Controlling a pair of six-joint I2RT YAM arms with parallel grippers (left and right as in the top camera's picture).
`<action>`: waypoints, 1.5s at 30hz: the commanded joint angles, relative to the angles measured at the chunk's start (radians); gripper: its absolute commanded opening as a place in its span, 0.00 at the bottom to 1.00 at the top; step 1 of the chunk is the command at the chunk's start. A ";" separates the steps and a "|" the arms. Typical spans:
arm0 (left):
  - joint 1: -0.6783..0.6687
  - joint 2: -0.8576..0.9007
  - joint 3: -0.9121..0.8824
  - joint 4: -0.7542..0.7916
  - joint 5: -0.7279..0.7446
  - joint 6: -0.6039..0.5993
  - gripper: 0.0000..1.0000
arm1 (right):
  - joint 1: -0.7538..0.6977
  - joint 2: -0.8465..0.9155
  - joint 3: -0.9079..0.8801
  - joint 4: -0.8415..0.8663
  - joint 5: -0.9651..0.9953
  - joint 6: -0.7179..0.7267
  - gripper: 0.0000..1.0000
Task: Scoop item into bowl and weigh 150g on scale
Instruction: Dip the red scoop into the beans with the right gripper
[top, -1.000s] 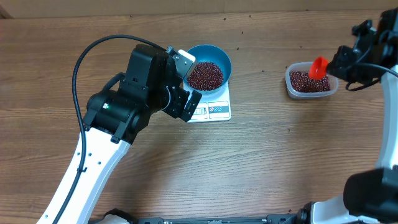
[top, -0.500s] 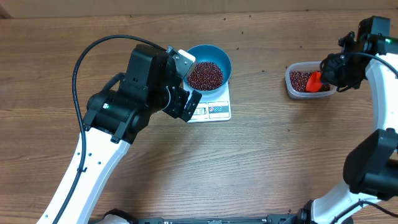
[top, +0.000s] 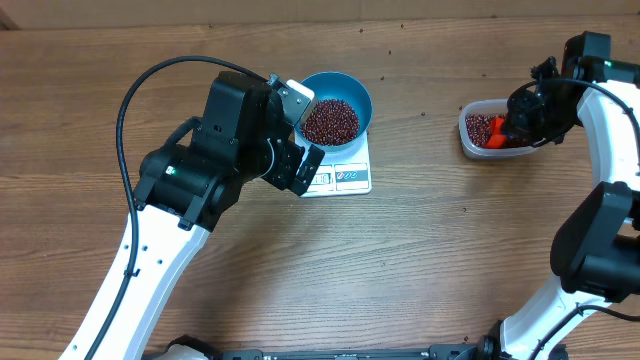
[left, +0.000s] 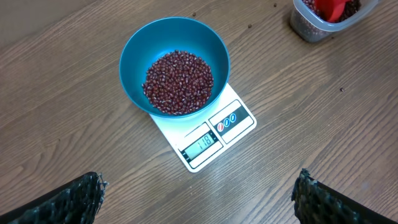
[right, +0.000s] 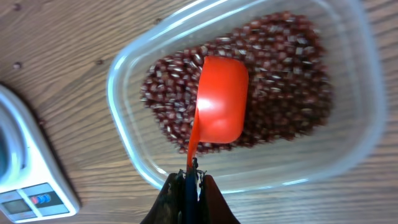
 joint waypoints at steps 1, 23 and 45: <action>0.005 0.007 0.007 0.000 0.008 -0.010 1.00 | 0.006 0.046 -0.007 -0.004 -0.085 -0.027 0.04; 0.005 0.007 0.007 0.000 0.008 -0.010 1.00 | -0.008 0.046 -0.006 0.018 -0.183 -0.031 0.04; 0.005 0.007 0.007 0.000 0.008 -0.010 1.00 | -0.204 0.046 -0.006 -0.032 -0.473 -0.109 0.04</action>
